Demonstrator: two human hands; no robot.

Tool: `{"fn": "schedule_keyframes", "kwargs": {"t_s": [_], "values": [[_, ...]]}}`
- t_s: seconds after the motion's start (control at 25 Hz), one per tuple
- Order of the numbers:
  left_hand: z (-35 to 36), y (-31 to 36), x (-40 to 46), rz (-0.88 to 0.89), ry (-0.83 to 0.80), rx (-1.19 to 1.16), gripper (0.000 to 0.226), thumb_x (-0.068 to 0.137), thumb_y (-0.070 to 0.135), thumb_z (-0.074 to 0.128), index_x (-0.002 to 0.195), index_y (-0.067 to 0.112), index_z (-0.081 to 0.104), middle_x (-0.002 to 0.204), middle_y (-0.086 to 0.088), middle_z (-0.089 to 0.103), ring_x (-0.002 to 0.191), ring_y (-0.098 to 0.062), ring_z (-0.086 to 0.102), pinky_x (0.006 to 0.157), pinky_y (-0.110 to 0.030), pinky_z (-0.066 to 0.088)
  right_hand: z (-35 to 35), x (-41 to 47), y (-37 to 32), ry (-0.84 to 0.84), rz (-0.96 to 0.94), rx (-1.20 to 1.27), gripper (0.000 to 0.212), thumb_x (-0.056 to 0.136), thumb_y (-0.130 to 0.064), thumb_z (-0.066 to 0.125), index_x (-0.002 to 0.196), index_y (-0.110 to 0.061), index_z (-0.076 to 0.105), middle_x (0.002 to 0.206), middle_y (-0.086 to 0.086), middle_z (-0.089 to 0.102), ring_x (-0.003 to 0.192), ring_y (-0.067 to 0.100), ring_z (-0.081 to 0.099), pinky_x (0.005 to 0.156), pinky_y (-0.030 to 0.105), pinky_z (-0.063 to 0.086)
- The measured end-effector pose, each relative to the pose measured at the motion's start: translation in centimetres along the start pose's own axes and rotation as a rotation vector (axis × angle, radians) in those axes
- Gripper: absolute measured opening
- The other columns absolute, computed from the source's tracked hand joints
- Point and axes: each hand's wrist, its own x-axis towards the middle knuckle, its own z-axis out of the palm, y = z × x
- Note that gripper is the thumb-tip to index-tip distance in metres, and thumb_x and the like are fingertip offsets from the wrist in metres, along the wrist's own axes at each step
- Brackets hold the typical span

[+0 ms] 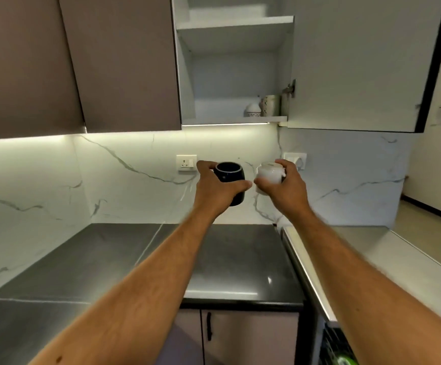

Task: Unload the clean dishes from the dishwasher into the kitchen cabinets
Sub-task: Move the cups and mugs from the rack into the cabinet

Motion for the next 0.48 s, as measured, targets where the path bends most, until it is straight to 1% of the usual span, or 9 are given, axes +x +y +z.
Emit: {"fn": "schedule_keyframes", "kwargs": {"t_s": [0.08, 0.2, 0.28, 0.36, 0.48], "values": [[-0.4, 0.4, 2.9, 0.025, 0.011, -0.026, 0.082, 0.065, 0.034, 0.088, 0.123, 0.024, 0.031, 0.111, 0.005, 0.051, 0.094, -0.012, 0.057, 0.064, -0.016, 0.048, 0.5, 3.1, -0.8, 0.001, -0.027, 0.010, 0.070, 0.080, -0.029, 0.081, 0.138, -0.020, 0.043, 0.117, -0.003, 0.055, 0.096, 0.014, 0.058, 0.054, 0.002, 0.044], [-0.4, 0.9, 7.8, 0.071, 0.059, -0.057, 0.079, 0.065, 0.037, 0.088, 0.122, 0.024, 0.035, 0.114, 0.001, 0.055, 0.097, -0.015, 0.060, 0.068, -0.023, 0.054, 1.2, 8.7, -1.5, 0.030, -0.050, 0.041, 0.069, 0.078, -0.025, 0.083, 0.135, -0.018, 0.045, 0.116, 0.000, 0.056, 0.088, 0.009, 0.059, 0.050, 0.005, 0.045], [0.2, 1.2, 11.5, 0.116, 0.073, -0.072, 0.075, 0.065, 0.036, 0.088, 0.120, 0.023, 0.037, 0.112, 0.001, 0.057, 0.094, -0.014, 0.061, 0.064, -0.022, 0.054, 1.6, 12.8, -1.3, 0.056, -0.076, 0.058, 0.067, 0.077, -0.022, 0.083, 0.133, -0.016, 0.048, 0.115, 0.001, 0.056, 0.083, 0.005, 0.057, 0.047, 0.004, 0.043], [1.1, 1.5, 15.0, 0.161, 0.071, -0.075, 0.074, 0.067, 0.035, 0.087, 0.120, 0.022, 0.038, 0.111, 0.003, 0.056, 0.092, -0.010, 0.060, 0.059, -0.018, 0.052, 2.0, 17.0, -0.8, 0.068, -0.107, 0.058, 0.066, 0.076, -0.022, 0.083, 0.132, -0.014, 0.048, 0.115, 0.002, 0.058, 0.087, 0.008, 0.059, 0.049, 0.006, 0.045], [2.9, 1.4, 19.9, 0.182, 0.060, -0.100, 0.074, 0.070, 0.032, 0.086, 0.123, 0.019, 0.035, 0.113, 0.001, 0.052, 0.092, -0.011, 0.059, 0.060, -0.018, 0.053, 3.0, 23.1, 1.0, 0.060, -0.113, 0.102, 0.068, 0.077, -0.022, 0.084, 0.133, -0.012, 0.046, 0.119, 0.005, 0.056, 0.098, 0.018, 0.063, 0.055, 0.013, 0.053]]}}
